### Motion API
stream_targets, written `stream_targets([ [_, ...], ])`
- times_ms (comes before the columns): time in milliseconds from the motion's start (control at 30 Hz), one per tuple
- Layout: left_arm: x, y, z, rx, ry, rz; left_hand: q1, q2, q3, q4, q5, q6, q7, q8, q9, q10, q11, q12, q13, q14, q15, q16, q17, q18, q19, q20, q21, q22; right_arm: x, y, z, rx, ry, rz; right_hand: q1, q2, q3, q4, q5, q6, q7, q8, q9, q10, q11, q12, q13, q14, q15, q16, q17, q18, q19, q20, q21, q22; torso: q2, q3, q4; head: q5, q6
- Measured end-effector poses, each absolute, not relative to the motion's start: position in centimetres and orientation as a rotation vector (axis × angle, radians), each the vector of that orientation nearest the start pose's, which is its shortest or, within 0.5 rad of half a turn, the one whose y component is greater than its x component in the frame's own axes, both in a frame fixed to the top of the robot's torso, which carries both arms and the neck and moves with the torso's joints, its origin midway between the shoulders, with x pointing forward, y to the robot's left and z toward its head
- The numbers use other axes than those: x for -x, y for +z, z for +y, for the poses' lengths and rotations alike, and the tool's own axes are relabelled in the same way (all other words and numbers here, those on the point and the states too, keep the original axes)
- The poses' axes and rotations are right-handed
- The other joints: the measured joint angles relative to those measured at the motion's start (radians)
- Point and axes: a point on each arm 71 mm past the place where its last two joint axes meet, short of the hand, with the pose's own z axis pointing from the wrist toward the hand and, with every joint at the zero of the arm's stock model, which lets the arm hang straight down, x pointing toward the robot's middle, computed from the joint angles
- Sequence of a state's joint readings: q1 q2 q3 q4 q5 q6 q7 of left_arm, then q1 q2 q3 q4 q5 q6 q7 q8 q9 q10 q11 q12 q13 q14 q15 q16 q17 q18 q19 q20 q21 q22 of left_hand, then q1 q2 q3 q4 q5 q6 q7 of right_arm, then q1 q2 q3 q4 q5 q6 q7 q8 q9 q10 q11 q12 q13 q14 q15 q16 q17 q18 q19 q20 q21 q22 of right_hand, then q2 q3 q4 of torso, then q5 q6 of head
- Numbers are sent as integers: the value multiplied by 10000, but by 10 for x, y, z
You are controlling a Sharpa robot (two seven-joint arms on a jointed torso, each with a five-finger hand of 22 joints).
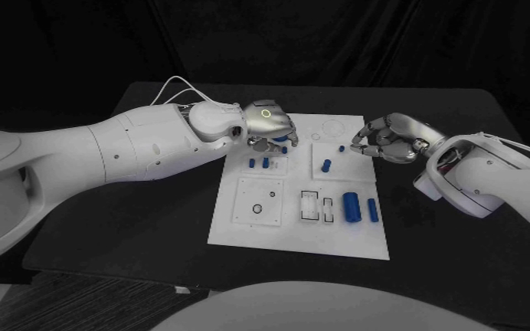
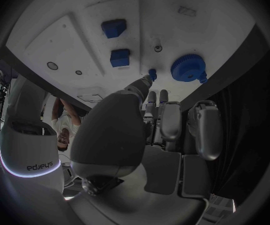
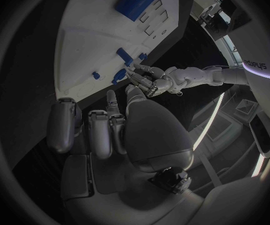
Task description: Assemble the parts on the task board
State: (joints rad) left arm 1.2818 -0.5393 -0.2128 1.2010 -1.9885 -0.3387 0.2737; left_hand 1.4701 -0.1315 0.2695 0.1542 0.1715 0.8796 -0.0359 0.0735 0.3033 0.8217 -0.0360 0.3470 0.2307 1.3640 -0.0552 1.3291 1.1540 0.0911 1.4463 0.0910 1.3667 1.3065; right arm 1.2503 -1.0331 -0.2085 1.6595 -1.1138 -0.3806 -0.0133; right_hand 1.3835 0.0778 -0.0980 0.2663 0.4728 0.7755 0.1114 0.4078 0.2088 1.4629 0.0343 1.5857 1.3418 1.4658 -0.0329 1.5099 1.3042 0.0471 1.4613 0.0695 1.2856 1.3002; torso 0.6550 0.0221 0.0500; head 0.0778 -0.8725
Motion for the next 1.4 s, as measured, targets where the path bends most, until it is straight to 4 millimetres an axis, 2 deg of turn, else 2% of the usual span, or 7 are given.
stream_targets([
  [567,-503,-232,110,-10862,-6106,14345,0,0,1,-1,-1,550,93,3,-101,390,-90,-122,-226,0,0,107,-149,0,2,-1,-1,0,-441,-210,-257,-1454,7663,17964,0,0,0,0,151,0,0,0,0,0,0,0,0,0,0,-202,0,1,0,0,-59,0,-3,-3,0,-3,0],
  [667,-503,-234,111,-10833,-6083,14378,0,0,538,-152,-1,845,126,71,-110,668,-149,-343,-296,1,1,108,-146,1,-1,-1,-2,0,-441,-210,-257,-1451,7663,17977,0,0,0,0,151,0,0,0,0,0,0,0,0,0,0,-203,0,0,0,0,-59,0,-5,-3,0,-19,0],
  [800,-504,-235,111,-10803,-6047,14401,0,0,539,-150,-1,842,132,97,-131,813,-154,-466,-462,70,72,224,-119,1,-1,0,-19,0,-441,-210,-257,-1448,7663,17991,0,0,0,0,151,0,0,0,0,0,0,0,0,0,0,-203,0,0,0,0,-60,0,-6,-3,-1,-28,0],
  [867,-504,-235,111,-10789,-6032,14407,0,0,539,-151,-1,1132,132,99,-133,863,-172,-505,-508,140,140,224,-119,0,-1,0,-19,0,-441,-210,-257,-1448,7661,17997,0,-1,0,0,151,0,0,0,0,0,0,0,0,0,0,-317,0,1,0,0,-61,0,-8,-3,0,-29,0],
  [1100,-505,-237,110,-10713,-5974,14405,2,3,781,-326,-1,1546,213,207,-141,1338,-196,-773,-689,141,144,222,-162,1,-8,2,-136,0,-441,-210,-257,-1443,7665,18011,0,-1,0,0,151,0,0,0,0,0,0,0,0,0,0,-317,0,0,0,0,-174,0,-10,-3,0,-41,0],
  [1367,-506,-238,110,-10599,-5919,14341,99,100,857,-250,-2,1639,288,252,-150,1630,-158,-968,-879,194,196,223,-162,1,-10,3,-139,0,-441,-210,-257,-1443,7661,18028,1,-1,0,0,151,0,0,0,0,0,0,0,0,0,0,-317,0,1,0,0,-175,0,-7,-3,0,-47,0],
  [1400,-506,-238,110,-10591,-5916,14334,100,100,1001,-391,-2,1641,288,252,-155,1632,-159,-969,-884,194,196,222,-191,1,-10,3,-157,0,-441,-210,-257,-1442,7660,18030,1,-1,0,0,151,0,0,0,0,0,0,0,0,0,0,-318,0,1,0,0,-175,0,-7,-3,0,-44,0],
])
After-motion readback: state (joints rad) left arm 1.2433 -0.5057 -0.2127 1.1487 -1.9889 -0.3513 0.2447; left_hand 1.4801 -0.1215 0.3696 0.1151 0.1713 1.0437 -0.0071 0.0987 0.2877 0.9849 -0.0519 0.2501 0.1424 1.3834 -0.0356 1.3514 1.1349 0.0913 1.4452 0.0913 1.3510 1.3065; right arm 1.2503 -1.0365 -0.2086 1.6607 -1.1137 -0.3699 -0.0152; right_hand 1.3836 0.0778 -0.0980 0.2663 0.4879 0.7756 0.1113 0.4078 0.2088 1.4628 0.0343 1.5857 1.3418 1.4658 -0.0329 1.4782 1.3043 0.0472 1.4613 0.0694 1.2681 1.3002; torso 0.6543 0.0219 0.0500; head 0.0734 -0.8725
